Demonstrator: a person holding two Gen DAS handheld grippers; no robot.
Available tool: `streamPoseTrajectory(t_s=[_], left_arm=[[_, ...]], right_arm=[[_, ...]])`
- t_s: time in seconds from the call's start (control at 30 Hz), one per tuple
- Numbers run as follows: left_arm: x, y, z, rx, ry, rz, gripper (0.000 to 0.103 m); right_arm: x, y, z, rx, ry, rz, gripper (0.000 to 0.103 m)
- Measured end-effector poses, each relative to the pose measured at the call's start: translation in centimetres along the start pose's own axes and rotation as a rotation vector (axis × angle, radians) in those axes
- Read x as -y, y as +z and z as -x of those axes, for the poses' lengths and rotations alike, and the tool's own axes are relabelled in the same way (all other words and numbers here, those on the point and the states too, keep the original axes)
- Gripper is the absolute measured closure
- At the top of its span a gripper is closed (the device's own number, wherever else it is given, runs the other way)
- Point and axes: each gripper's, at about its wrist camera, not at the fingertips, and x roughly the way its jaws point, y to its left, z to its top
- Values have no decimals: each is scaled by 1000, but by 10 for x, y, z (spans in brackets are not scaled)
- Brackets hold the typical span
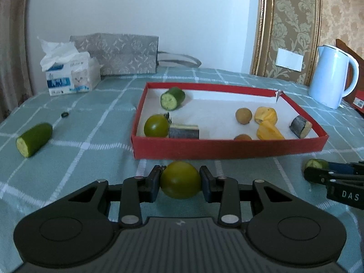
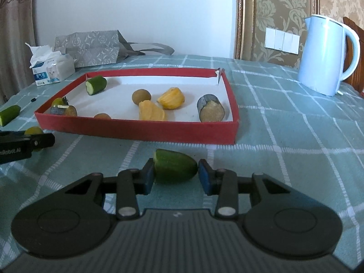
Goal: Organize fruits
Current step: 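Carry the green tomato into the red tray and open the left tool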
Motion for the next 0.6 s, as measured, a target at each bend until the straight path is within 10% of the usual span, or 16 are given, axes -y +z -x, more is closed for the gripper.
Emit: streamPoseTrajectory(t_s=[0.6], left_arm=[[27,34,-3,75,-77,-13,67]], right_arm=[[-4,-2,0,-6,-11,21,63]])
